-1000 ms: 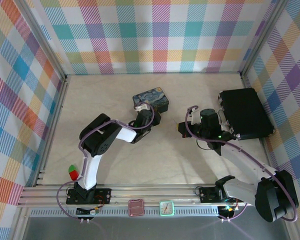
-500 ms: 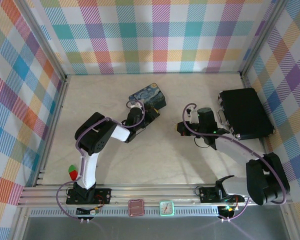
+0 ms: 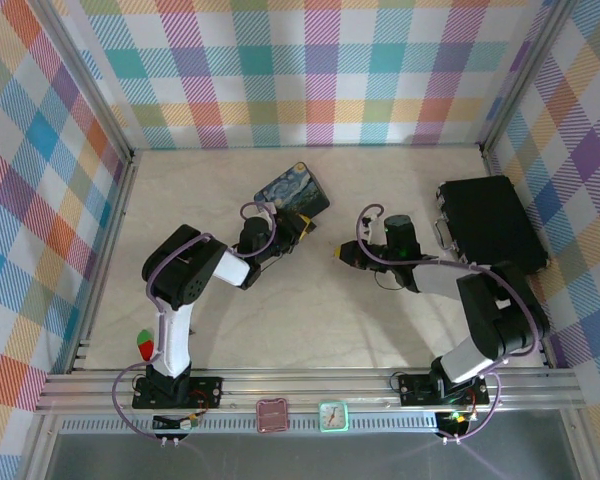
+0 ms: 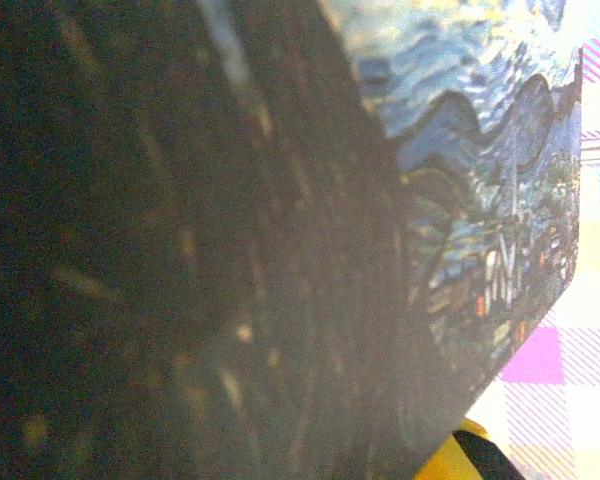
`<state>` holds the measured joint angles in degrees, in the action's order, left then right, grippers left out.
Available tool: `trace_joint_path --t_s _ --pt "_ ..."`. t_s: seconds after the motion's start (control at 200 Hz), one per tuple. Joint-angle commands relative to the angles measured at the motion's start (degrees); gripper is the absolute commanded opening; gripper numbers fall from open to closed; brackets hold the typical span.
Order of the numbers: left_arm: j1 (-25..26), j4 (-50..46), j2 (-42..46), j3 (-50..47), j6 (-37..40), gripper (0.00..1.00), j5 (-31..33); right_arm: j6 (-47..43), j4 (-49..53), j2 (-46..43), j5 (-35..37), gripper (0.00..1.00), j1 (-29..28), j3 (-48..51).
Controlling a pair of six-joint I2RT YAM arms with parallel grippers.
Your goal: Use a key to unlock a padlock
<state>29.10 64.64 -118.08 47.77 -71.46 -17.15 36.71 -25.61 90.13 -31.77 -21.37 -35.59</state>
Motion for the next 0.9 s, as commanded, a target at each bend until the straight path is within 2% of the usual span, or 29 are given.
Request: trace_joint_path --t_s 0.0,0.155,0.26,0.655,0.895 --pt "-0.27 -0.4 1.8 -0.85 -2.89 0.0 -2.66 3.86 -7.95 3.68 -3.74 0.0 0.28 -1.95" --pt "-0.27 0.58 1.1 -0.94 -3.59 0.0 -3.29 9.28 -19.3 9.86 -6.9 0.0 0.21 -2.35" --pt "-0.27 -1.42 1.86 -0.86 -2.74 0.0 -3.16 9.02 -19.65 11.89 -5.42 0.0 -0.55 -3.14" --pt "-0.27 0.79 1.27 -0.93 -3.04 0.0 -3.5 10.21 -20.95 16.27 -5.95 0.0 -1.74 -7.12" --pt "-0.36 -0.21 1.96 -0.61 -2.02 0.0 -2.92 11.02 -21.19 15.7 -3.07 0.0 -1.75 -4.82"
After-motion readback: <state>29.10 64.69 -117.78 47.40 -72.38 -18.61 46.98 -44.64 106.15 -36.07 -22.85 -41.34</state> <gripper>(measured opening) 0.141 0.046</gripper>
